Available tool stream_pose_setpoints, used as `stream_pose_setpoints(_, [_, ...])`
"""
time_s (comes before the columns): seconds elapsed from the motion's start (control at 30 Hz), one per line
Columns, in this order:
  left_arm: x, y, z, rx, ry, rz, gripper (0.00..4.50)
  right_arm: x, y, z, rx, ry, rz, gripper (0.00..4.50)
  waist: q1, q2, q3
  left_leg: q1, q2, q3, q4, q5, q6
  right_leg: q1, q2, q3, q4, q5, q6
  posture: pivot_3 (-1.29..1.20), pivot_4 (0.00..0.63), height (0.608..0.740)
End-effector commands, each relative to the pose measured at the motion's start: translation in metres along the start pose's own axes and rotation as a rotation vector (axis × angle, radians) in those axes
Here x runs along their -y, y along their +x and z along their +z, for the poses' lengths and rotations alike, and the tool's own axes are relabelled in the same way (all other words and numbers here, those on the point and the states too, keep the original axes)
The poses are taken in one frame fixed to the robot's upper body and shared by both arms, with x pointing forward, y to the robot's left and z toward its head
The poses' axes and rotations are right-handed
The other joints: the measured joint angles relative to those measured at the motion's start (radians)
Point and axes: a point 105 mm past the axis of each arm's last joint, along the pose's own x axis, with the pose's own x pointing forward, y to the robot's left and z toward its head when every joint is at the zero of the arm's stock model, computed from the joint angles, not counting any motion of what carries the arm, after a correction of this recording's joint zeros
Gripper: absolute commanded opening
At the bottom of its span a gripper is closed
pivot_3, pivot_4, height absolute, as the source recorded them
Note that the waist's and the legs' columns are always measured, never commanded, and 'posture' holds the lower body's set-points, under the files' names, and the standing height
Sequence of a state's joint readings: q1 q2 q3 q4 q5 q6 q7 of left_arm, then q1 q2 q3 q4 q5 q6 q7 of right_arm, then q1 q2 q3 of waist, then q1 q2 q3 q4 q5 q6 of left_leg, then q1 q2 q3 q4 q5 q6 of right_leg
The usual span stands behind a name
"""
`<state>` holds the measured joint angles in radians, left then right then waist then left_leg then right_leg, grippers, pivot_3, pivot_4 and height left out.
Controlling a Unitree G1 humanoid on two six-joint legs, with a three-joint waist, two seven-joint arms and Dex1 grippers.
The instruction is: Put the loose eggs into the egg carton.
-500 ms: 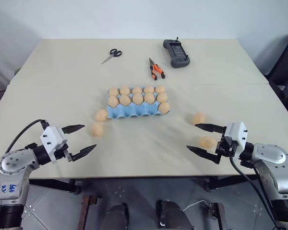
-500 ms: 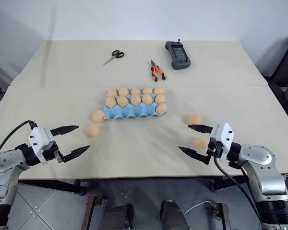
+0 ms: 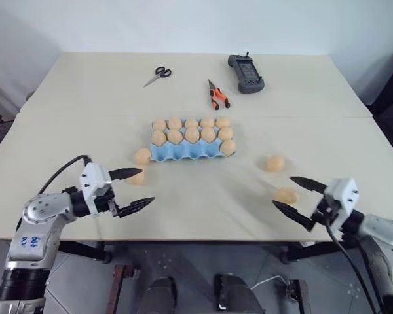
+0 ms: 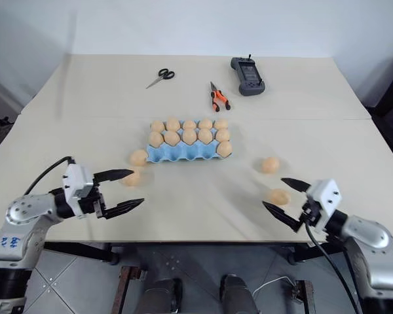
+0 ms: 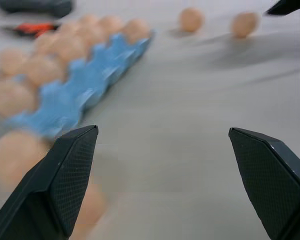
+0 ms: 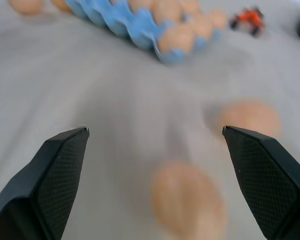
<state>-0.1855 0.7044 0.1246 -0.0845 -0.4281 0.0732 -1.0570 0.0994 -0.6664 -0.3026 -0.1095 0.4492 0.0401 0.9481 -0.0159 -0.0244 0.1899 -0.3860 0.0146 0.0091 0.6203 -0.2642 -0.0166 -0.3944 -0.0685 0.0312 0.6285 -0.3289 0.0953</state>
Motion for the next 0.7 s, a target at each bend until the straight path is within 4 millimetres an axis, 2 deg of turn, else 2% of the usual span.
stream_pose_setpoints(0.03, [0.01, 0.013, 0.011, 0.018, 0.14, -0.144, 4.45, 0.009, -0.025, -0.006, -0.042, -0.047, -0.064, 4.5, -0.001, 0.0, 0.0, 0.001, 0.0, 0.0, 0.001, 0.0, 0.0, 0.001, 0.001, 0.0, 0.0, 0.0, 0.0, 0.0, 0.15, 0.74])
stream_pose_setpoints(0.13, [0.008, 0.019, 0.011, 0.043, 0.122, -0.175, 4.45, 0.005, -0.025, -0.013, -0.059, -0.053, -0.047, 4.5, -0.012, 0.0, 0.0, 0.002, 0.001, 0.001, 0.002, 0.0, 0.001, 0.003, 0.002, 0.002, 0.0, 0.001, 0.001, 0.0, 0.15, 0.74])
stream_pose_setpoints(0.3, [0.01, 0.022, 0.0, 0.03, 0.103, -0.214, 4.45, 0.007, -0.001, -0.009, -0.03, -0.078, 0.02, 4.5, -0.03, 0.001, 0.0, 0.005, 0.004, 0.005, 0.008, 0.001, 0.001, 0.004, 0.007, 0.006, 0.004, 0.004, 0.001, 0.0, 0.15, 0.74])
stream_pose_setpoints(0.63, [0.015, 0.017, -0.007, 0.017, 0.083, -0.19, 4.45, 0.023, 0.035, -0.02, -0.063, -0.063, 0.109, 4.5, -0.013, 0.001, 0.0, 0.004, 0.003, 0.004, 0.01, 0.001, 0.001, 0.003, 0.005, 0.006, 0.007, 0.005, 0.0, 0.0, 0.15, 0.74])
stream_pose_setpoints(0.7, [0.015, 0.015, -0.007, 0.016, 0.082, -0.178, 4.5, 0.027, 0.041, -0.021, -0.052, -0.052, 0.11, 4.11, -0.012, 0.001, 0.0, 0.004, 0.003, 0.003, 0.01, 0.001, 0.001, 0.002, 0.005, 0.005, 0.007, 0.005, 0.0, 0.0, 0.15, 0.74])
